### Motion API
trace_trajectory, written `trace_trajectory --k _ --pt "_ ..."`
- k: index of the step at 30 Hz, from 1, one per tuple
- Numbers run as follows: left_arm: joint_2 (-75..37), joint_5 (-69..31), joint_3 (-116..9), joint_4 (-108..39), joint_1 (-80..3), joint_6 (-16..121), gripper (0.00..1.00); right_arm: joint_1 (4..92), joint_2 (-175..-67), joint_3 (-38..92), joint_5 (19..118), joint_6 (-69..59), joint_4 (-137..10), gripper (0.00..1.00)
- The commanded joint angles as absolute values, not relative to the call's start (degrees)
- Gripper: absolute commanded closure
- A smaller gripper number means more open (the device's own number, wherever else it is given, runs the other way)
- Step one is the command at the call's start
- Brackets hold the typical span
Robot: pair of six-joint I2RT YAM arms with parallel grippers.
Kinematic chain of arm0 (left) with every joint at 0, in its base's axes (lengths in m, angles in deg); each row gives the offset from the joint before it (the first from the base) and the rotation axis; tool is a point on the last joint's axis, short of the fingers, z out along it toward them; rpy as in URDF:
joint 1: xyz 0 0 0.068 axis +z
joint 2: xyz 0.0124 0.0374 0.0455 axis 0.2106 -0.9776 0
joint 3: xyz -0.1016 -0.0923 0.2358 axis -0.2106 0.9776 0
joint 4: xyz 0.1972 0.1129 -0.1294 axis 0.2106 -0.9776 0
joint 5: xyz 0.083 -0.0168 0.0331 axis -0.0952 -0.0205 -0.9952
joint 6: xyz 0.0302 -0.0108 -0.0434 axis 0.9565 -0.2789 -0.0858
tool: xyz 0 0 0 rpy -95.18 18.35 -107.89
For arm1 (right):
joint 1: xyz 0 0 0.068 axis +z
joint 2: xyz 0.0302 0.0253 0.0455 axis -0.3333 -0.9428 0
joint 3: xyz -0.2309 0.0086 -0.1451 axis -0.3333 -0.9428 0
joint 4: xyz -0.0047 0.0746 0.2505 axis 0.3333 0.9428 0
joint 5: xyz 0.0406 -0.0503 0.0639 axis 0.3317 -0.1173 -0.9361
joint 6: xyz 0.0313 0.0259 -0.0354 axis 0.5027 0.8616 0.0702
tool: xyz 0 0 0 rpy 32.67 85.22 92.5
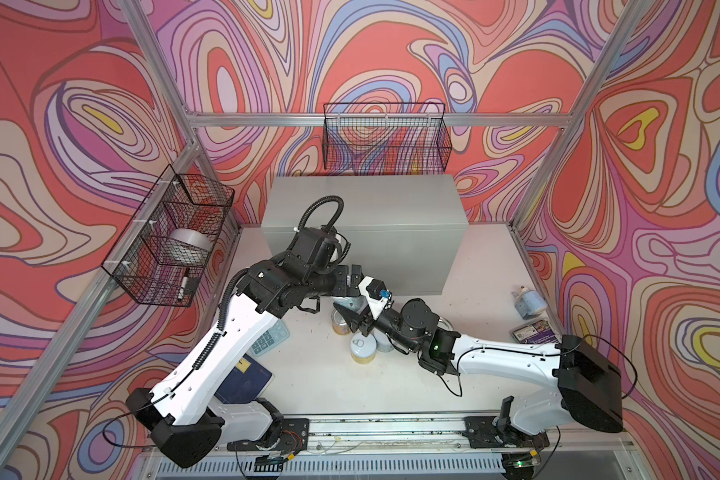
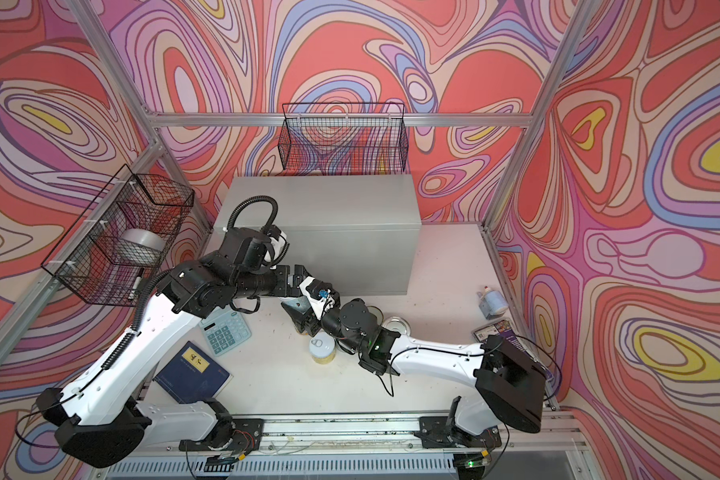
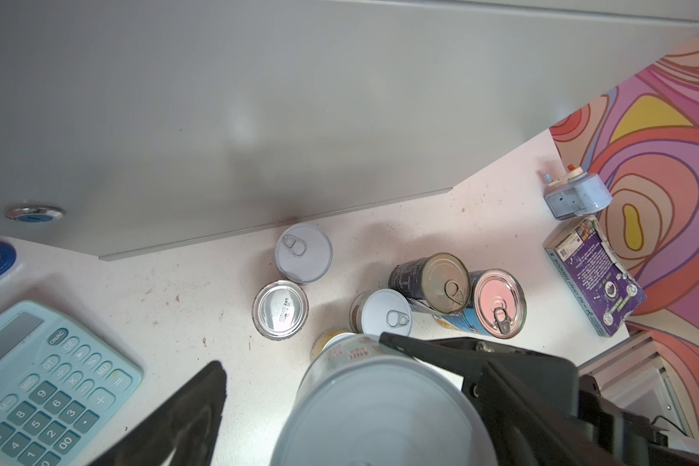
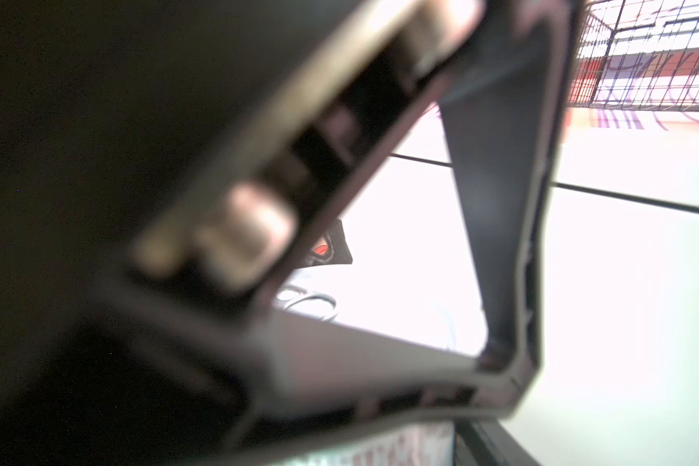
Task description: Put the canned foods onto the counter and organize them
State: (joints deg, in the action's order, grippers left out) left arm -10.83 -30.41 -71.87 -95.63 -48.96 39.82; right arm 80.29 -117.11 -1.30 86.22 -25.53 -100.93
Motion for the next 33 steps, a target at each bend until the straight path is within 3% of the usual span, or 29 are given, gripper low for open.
trace_trajectory --k 1,20,28,33 --pt "-9.2 -36.9 -71.9 -94.3 -48.5 37.3 0.00 80.6 -114.2 -1.8 86.5 -26.5 -103.3 0.51" --pt "2.5 -51.9 -66.6 -93.1 -47.1 36.4 0.00 80.6 -107.9 1.4 89.8 -27.9 -97.6 0.53" --pt "7.0 -51.7 -59.4 -92.4 -47.1 35.4 0.00 80.6 -106.6 7.4 94.7 -33.5 -96.4 0.54" --pt "9.6 -46.5 -53.3 -87.7 -47.1 41.5 0.00 79.9 -107.9 12.2 98.0 -40.5 -96.4 0.53"
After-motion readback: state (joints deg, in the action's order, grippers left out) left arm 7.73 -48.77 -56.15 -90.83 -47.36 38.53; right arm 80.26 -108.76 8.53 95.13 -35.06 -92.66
